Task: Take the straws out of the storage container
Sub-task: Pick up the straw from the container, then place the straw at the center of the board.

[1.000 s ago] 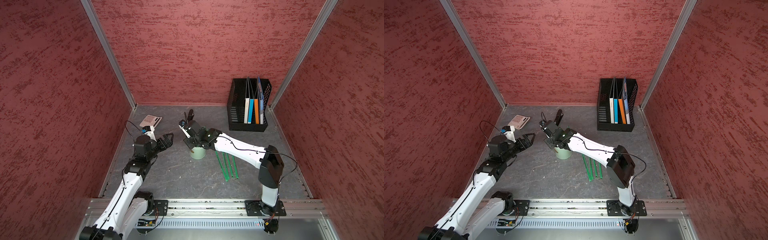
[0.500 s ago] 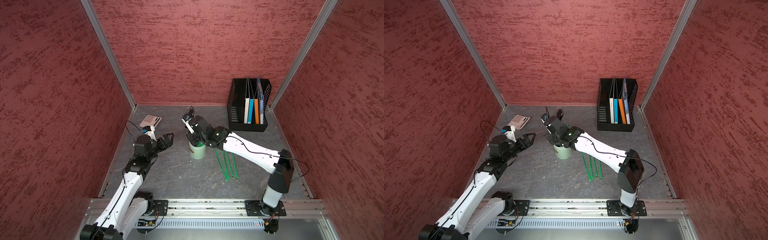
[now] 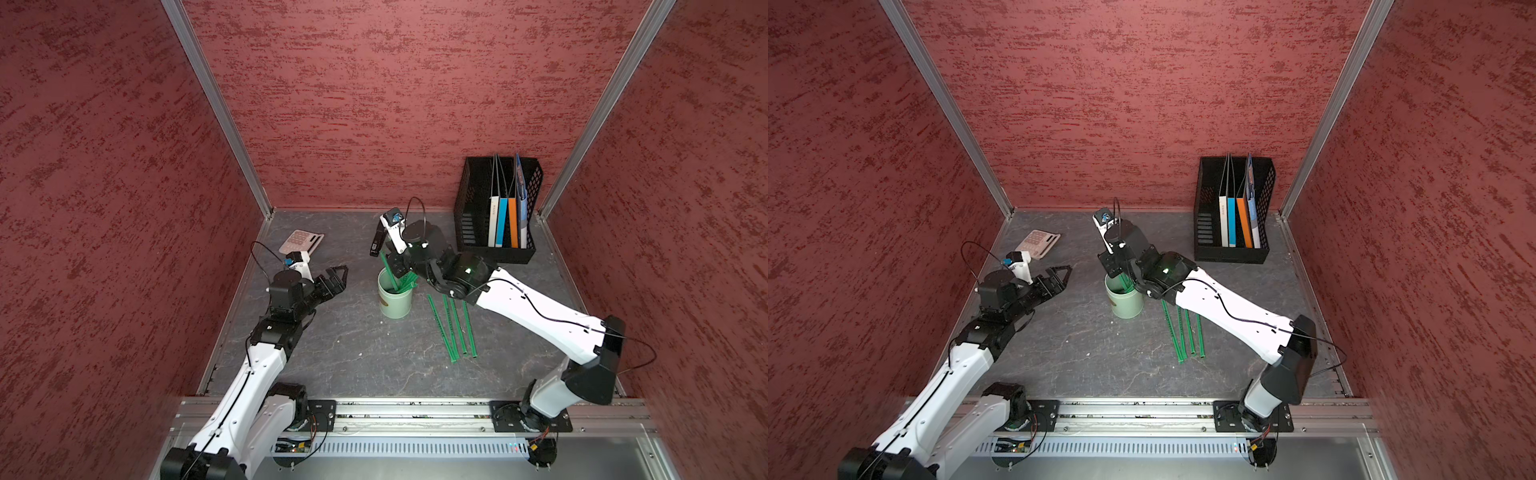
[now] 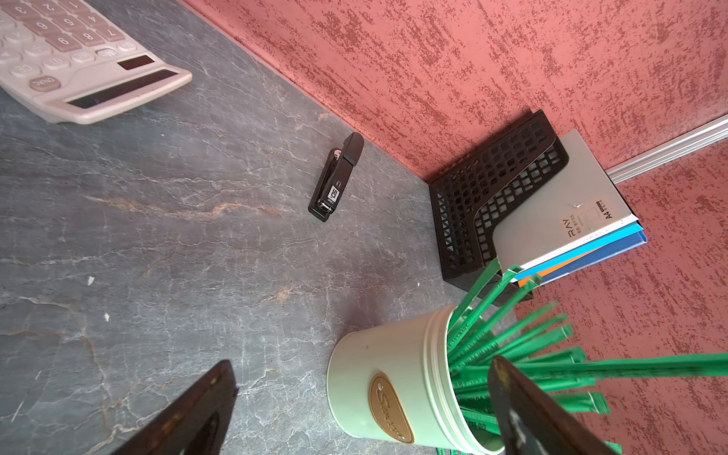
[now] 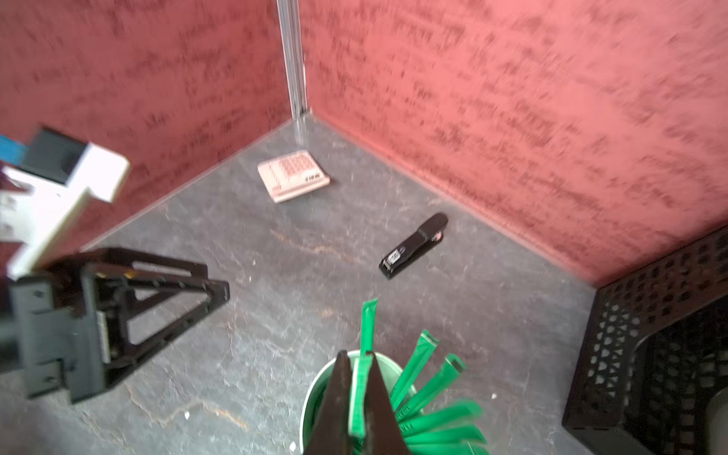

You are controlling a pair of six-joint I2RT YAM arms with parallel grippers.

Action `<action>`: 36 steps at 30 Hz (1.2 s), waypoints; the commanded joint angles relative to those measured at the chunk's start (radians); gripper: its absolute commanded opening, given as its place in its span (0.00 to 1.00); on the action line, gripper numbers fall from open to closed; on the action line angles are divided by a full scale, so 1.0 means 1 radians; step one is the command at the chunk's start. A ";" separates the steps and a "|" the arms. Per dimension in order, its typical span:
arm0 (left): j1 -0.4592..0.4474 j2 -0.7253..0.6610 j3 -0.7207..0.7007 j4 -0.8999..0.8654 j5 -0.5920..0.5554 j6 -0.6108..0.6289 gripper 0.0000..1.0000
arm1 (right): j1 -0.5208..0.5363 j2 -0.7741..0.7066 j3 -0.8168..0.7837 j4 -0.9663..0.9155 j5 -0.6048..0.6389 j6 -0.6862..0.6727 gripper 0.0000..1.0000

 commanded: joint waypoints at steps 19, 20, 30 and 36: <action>0.005 0.004 -0.020 0.041 0.019 -0.019 1.00 | -0.008 -0.148 0.249 -0.310 0.207 0.004 0.02; 0.004 0.004 -0.022 0.044 0.019 -0.021 1.00 | -0.018 -0.138 0.294 -0.374 0.243 0.012 0.02; 0.005 0.036 -0.026 0.072 0.029 -0.023 1.00 | -0.240 0.002 0.567 -0.939 0.223 0.264 0.02; 0.005 0.043 -0.023 0.065 0.029 -0.011 1.00 | -0.409 0.037 0.379 -0.992 0.089 0.339 0.00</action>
